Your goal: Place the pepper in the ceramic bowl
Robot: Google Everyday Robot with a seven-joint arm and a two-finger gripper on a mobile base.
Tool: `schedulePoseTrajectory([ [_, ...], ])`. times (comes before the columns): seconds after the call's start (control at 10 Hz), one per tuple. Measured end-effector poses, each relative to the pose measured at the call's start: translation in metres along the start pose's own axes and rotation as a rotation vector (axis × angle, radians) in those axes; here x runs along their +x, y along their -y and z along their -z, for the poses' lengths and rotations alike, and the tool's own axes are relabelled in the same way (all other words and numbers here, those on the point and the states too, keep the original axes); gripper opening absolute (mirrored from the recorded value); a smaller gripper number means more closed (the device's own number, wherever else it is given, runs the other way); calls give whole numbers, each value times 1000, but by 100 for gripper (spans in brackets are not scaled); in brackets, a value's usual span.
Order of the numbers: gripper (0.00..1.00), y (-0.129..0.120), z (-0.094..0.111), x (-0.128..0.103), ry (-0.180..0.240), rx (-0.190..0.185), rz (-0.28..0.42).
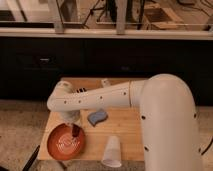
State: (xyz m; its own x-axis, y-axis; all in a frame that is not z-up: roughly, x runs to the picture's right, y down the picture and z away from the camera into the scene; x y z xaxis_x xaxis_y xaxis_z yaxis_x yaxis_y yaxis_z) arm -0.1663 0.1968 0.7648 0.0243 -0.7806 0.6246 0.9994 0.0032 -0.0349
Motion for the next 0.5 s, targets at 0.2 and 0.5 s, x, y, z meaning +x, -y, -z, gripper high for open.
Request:
schedulePoseTrajectory([
  [0.2,23,1,-1,-2,0,-2,3],
  [0.5,53,4,0,-6,1,-1,8],
])
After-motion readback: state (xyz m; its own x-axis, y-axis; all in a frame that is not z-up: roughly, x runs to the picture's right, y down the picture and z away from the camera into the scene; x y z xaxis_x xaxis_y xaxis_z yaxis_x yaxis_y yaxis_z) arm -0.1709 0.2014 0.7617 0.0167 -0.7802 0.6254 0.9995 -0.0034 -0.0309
